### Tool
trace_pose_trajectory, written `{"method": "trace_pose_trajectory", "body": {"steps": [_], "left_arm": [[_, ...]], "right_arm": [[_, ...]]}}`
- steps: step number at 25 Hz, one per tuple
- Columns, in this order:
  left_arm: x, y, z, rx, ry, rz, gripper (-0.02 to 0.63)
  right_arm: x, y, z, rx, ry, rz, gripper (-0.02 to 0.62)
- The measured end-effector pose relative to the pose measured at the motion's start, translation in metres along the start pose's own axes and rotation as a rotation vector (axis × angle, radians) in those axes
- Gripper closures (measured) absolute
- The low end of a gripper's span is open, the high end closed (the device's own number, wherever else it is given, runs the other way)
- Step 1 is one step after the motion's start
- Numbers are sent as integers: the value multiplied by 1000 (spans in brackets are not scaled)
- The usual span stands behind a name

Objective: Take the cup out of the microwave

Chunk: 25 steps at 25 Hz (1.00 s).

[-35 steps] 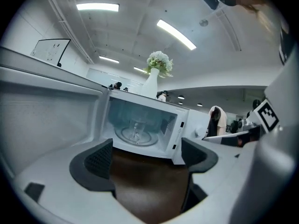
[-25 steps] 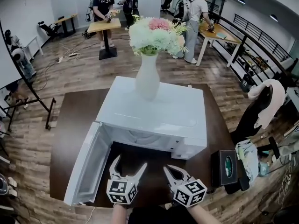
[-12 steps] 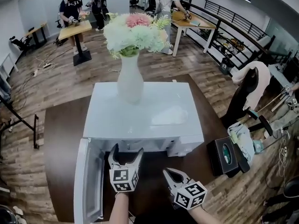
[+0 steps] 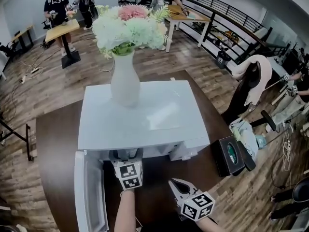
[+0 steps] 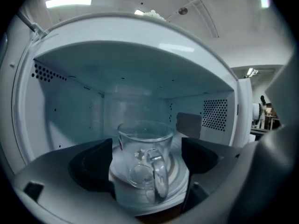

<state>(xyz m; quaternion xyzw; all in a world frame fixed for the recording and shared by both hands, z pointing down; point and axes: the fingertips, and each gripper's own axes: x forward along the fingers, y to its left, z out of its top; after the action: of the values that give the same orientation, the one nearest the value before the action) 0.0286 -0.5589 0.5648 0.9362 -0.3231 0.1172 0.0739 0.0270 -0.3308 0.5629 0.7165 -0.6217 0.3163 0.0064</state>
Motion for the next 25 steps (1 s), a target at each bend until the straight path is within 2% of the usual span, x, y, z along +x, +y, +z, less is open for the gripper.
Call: {"method": "trace_pose_trajectory", "body": {"steps": [8,19,22,25], "left_arm": [[27,1,1,-11,5,25,169],[45,9,1,36,15,76,169],[44,12,0,44,20,88,200],[44,12,0,50,19,75,204]], "right_arm": [[-2,-9,0,18,8,-22,600],[-2,-12,-5,31,26,-14,600],[-1,-14,-6,42,25,-18,600],[0,-13,-7,45,29,-13,600]]}}
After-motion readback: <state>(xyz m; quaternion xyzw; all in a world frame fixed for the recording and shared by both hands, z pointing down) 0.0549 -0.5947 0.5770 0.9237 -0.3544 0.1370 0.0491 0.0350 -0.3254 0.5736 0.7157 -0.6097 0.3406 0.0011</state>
